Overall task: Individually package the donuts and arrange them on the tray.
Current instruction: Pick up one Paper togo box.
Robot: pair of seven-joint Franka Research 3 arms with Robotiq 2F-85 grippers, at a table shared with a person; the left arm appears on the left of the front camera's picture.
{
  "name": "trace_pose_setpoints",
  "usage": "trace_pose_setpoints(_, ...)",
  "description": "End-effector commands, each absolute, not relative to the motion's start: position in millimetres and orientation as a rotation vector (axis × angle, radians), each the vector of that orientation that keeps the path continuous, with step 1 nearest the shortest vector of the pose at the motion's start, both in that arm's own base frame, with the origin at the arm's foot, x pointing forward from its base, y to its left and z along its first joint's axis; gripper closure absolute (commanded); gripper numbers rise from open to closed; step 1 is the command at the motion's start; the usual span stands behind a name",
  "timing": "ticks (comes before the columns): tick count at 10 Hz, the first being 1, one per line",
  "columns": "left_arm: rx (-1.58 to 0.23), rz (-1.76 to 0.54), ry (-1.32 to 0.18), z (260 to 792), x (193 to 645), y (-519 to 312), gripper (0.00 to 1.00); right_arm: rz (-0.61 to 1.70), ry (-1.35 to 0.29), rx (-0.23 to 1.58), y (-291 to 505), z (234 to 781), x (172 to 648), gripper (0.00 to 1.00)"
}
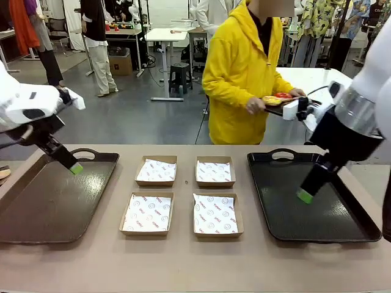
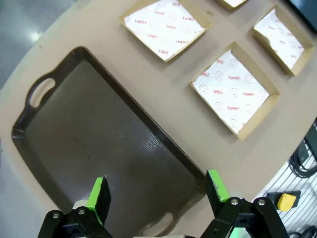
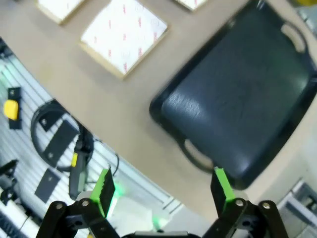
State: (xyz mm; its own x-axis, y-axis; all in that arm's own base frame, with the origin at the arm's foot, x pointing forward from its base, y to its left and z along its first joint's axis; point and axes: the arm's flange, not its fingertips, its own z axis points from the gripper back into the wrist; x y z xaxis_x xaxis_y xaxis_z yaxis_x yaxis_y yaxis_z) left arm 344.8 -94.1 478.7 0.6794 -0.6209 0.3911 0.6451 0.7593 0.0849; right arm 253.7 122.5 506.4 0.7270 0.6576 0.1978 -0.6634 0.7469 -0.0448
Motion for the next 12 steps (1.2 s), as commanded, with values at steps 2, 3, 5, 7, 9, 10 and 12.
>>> trace_pose_setpoints(2,-0.059,-0.710,-0.395,461.0,354.9,-97.8,0.00,0.739,-0.246,0.021,131.9,505.3,261.3,0.00)
trace_pose_setpoints(3,-0.059,-0.710,-0.395,461.0,354.9,-97.8,0.00,0.739,-0.246,0.021,131.9,505.3,261.3,0.00)
trace_pose_setpoints(5,-0.059,-0.710,-0.395,461.0,354.9,-97.8,0.00,0.739,-0.246,0.021,131.9,505.3,261.3,0.00)
trace_pose_setpoints(7,-0.058,-0.713,-0.377,460.2,353.1,-98.3,0.00,0.687,-0.270,0.294,113.3,502.4,254.2,0.00)
trace_pose_setpoints(9,-0.729,-0.643,-0.340,484.4,344.2,-70.9,0.00,0.480,-0.318,0.824,62.1,492.6,242.5,0.00)
trace_pose_setpoints(10,-0.977,-0.592,-0.308,496.5,343.4,-46.5,0.00,0.426,-0.326,0.993,37.2,484.1,237.0,0.00)
trace_pose_setpoints(12,-1.210,-0.430,-0.250,494.4,346.7,-1.8,0.00,0.330,-0.330,1.205,1.3,467.8,231.5,0.00)
